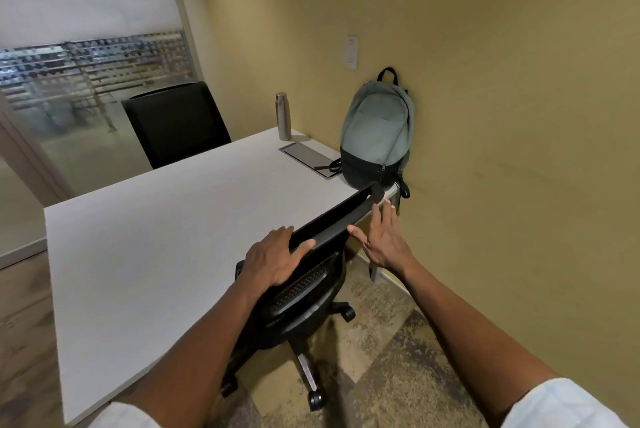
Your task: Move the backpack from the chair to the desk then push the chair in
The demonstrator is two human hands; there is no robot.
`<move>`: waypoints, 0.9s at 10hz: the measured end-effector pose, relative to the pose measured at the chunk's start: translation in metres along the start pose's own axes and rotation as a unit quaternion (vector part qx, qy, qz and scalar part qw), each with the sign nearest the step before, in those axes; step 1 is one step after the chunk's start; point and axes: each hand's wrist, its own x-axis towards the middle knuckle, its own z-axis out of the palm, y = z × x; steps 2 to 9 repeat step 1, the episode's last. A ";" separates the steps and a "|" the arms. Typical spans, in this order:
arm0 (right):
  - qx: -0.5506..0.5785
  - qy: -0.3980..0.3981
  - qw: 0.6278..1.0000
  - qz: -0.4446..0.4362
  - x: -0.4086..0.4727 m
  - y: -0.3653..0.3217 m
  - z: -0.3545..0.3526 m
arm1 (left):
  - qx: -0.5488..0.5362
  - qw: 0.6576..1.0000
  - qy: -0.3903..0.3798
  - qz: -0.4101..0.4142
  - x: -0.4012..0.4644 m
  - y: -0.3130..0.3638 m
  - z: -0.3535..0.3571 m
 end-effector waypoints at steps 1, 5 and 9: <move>0.007 0.056 0.998 -0.008 -0.034 -0.010 0.000 | -0.006 0.999 0.033 0.040 -0.017 -0.014 -0.011; 0.007 0.056 0.998 -0.008 -0.034 -0.010 0.000 | -0.006 0.999 0.033 0.040 -0.017 -0.014 -0.011; 0.007 0.056 0.998 -0.008 -0.034 -0.010 0.000 | -0.006 0.999 0.033 0.040 -0.017 -0.014 -0.011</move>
